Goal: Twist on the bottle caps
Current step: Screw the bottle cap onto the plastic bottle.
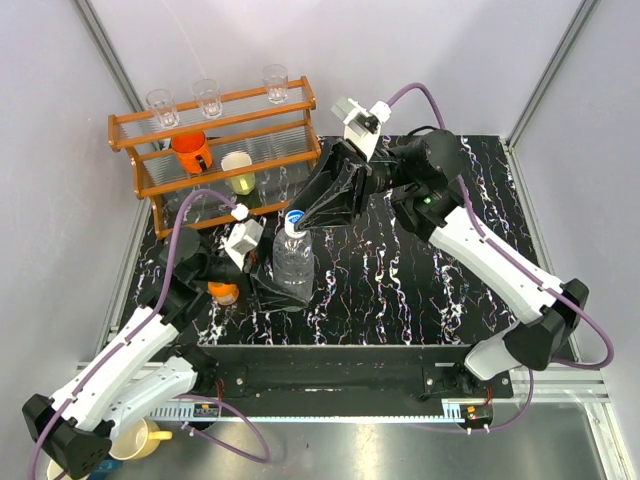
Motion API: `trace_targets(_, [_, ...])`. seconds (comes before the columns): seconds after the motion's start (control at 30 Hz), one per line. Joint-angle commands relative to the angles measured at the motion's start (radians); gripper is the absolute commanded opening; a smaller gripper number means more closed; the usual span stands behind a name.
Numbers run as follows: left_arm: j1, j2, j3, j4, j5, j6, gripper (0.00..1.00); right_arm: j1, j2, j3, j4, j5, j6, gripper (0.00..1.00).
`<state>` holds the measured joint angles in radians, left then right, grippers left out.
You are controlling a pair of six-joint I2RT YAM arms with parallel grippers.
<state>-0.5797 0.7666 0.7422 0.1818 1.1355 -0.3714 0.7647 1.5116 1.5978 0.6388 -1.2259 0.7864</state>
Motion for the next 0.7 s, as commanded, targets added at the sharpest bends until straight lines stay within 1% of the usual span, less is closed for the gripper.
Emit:
trace_targets(0.0, [0.024, -0.016, 0.029, 0.081, -0.141, -0.043, 0.0, 0.012, -0.059, -0.003, -0.263, 0.008, -0.208, 0.35])
trace_targets(0.03, [0.026, -0.016, 0.031, 0.079, -0.169, -0.046, 0.0, 0.013, -0.059, 0.001, -0.286, 0.02, -0.223, 0.33])
trace_targets(0.07, [0.027, -0.016, 0.031, 0.077, -0.181, -0.053, 0.0, 0.013, -0.06, 0.007, -0.351, 0.047, -0.272, 0.31])
trace_targets(0.13, [0.03, -0.02, 0.036, 0.061, -0.225, -0.051, 0.0, 0.012, -0.065, 0.025, -0.418, 0.09, -0.344, 0.27])
trace_targets(0.17, [0.029, -0.021, 0.037, 0.047, -0.246, -0.032, 0.0, 0.013, -0.068, 0.031, -0.482, 0.139, -0.37, 0.24])
trace_targets(0.2, [0.032, -0.021, 0.043, 0.032, -0.27, -0.021, 0.0, 0.013, -0.074, 0.034, -0.513, 0.175, -0.395, 0.24])
trace_targets(0.3, [0.034, -0.027, 0.065, -0.065, -0.432, 0.034, 0.0, 0.016, -0.086, 0.03, -0.603, 0.314, -0.461, 0.23])
trace_targets(0.33, [0.037, -0.029, 0.071, -0.08, -0.46, 0.067, 0.0, 0.019, -0.09, 0.03, -0.625, 0.359, -0.495, 0.23])
trace_targets(0.37, [0.037, -0.027, 0.074, -0.097, -0.494, 0.084, 0.0, 0.04, -0.091, 0.027, -0.687, 0.447, -0.512, 0.22])
trace_targets(0.4, [0.038, -0.03, 0.077, -0.128, -0.55, 0.097, 0.0, 0.051, -0.093, 0.028, -0.712, 0.491, -0.533, 0.22])
trace_targets(0.43, [0.038, -0.032, 0.08, -0.14, -0.575, 0.126, 0.0, 0.068, -0.093, 0.028, -0.737, 0.547, -0.565, 0.22])
trace_targets(0.47, [0.04, -0.033, 0.083, -0.154, -0.603, 0.137, 0.0, 0.103, -0.09, 0.034, -0.779, 0.645, -0.581, 0.21])
trace_targets(0.53, [0.04, -0.033, 0.088, -0.179, -0.673, 0.17, 0.0, 0.151, -0.082, 0.043, -0.821, 0.768, -0.608, 0.22])
trace_targets(0.57, [0.04, -0.032, 0.091, -0.2, -0.697, 0.181, 0.0, 0.171, -0.07, 0.063, -0.859, 0.877, -0.616, 0.21])
trace_targets(0.6, [0.038, -0.033, 0.091, -0.22, -0.745, 0.189, 0.0, 0.223, -0.059, 0.08, -0.887, 0.946, -0.622, 0.2])
trace_targets(0.63, [0.04, -0.033, 0.094, -0.228, -0.764, 0.207, 0.0, 0.244, -0.048, 0.099, -0.916, 1.021, -0.624, 0.18])
trace_targets(0.67, [0.04, -0.035, 0.095, -0.237, -0.784, 0.216, 0.0, 0.269, -0.025, 0.132, -0.96, 1.14, -0.624, 0.16])
